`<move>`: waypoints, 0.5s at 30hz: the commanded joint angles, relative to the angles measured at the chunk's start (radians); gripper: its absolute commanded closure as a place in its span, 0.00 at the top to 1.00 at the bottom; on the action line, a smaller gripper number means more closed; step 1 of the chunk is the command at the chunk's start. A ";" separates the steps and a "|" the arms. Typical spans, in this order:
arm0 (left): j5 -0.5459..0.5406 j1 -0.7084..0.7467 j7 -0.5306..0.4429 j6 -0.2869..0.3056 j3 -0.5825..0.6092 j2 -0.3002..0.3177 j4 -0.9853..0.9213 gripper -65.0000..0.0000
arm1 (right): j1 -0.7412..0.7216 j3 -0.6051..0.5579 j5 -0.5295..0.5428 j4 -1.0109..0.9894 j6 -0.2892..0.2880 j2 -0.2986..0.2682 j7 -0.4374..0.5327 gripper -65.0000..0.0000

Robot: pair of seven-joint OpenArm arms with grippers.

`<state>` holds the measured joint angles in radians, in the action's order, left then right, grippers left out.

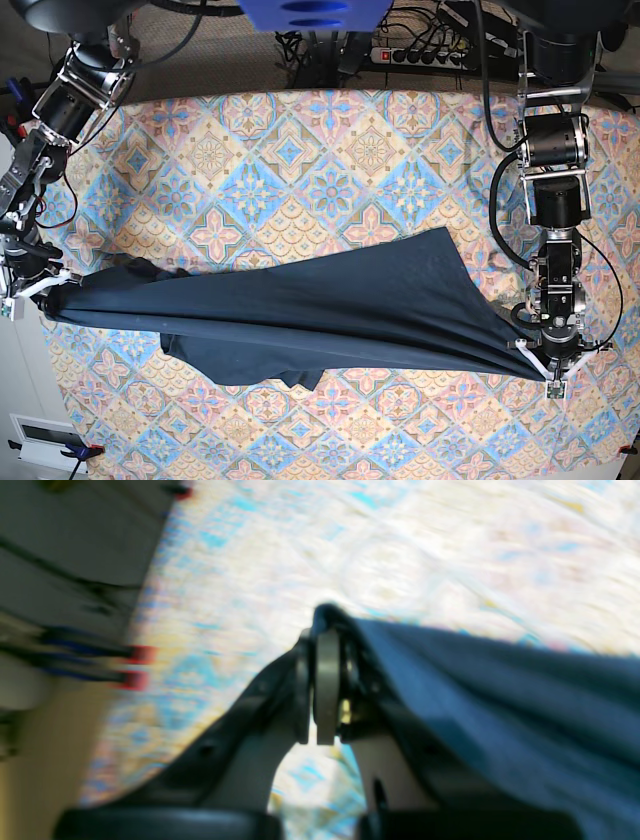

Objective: Layout the t-shirt on the table in an organized manner, then fold the t-shirt properly
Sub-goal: 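Drag the shirt edge with the left gripper away from the right gripper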

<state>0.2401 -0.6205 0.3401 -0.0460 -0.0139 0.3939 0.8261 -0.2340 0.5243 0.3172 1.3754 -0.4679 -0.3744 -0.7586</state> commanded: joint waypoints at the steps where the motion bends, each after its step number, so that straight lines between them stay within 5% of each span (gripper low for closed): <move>1: 0.037 -0.043 -0.045 -0.058 0.012 0.017 0.020 0.10 | -0.023 0.006 -0.002 0.022 0.011 -0.030 0.034 0.02; 8: 0.084 -0.002 -0.057 -0.338 0.096 0.020 0.020 0.46 | -0.023 0.006 0.000 0.022 0.011 -0.030 -0.017 0.02; 15: 0.075 0.113 -0.060 -0.368 0.094 0.056 0.025 0.46 | -0.025 -0.083 0.000 0.022 0.011 -0.030 -0.014 0.02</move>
<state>0.2962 -0.4702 0.3054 -0.3820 0.0895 0.4179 0.8337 -0.2352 0.4355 0.3141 1.3758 -0.4595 -0.3794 -0.8040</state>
